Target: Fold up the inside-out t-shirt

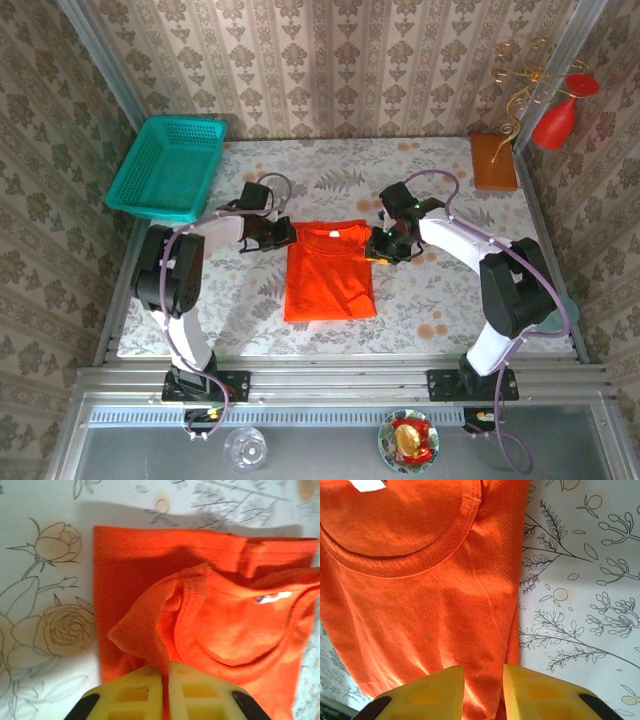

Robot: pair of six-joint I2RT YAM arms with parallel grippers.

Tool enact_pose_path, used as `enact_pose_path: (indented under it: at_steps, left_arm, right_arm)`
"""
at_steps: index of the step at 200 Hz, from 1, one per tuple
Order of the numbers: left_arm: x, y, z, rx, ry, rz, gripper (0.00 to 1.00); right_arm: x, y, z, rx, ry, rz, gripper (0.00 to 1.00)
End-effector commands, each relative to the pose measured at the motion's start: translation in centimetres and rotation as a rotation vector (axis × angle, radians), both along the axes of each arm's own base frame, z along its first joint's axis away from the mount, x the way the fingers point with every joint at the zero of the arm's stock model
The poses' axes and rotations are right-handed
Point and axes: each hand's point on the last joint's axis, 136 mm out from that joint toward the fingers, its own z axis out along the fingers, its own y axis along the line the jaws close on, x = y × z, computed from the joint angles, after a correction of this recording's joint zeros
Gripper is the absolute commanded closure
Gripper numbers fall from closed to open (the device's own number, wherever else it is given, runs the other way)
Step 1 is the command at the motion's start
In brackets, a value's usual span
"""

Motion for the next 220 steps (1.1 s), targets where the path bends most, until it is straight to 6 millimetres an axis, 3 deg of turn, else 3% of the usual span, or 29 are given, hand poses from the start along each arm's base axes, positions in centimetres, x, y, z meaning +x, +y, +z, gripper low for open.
enact_pose_path:
  at_steps: [1,44,94,181,220]
  left_arm:
    - [0.8,0.0,-0.3,-0.011,-0.009,-0.012,0.85]
    - [1.6,1.3,0.6,0.089,-0.078,-0.019,0.72]
    - [2.5,2.9,1.4,0.253,-0.118,-0.048,0.64]
    - [2.5,1.1,-1.5,0.349,-0.024,-0.132,0.58]
    - [1.7,1.6,-3.5,0.444,0.035,-0.150,0.56]
  right_arm:
    - [-1.3,-0.5,-0.2,-0.012,0.034,0.016,0.73]
    - [-1.3,-0.6,-0.3,-0.019,0.033,0.014,0.73]
    - [-1.2,-0.5,-0.7,-0.019,0.044,0.013,0.73]
    - [-1.5,-0.7,-0.5,-0.028,0.048,0.015,0.73]
    - [-1.7,-0.9,-0.6,-0.035,0.048,0.013,0.73]
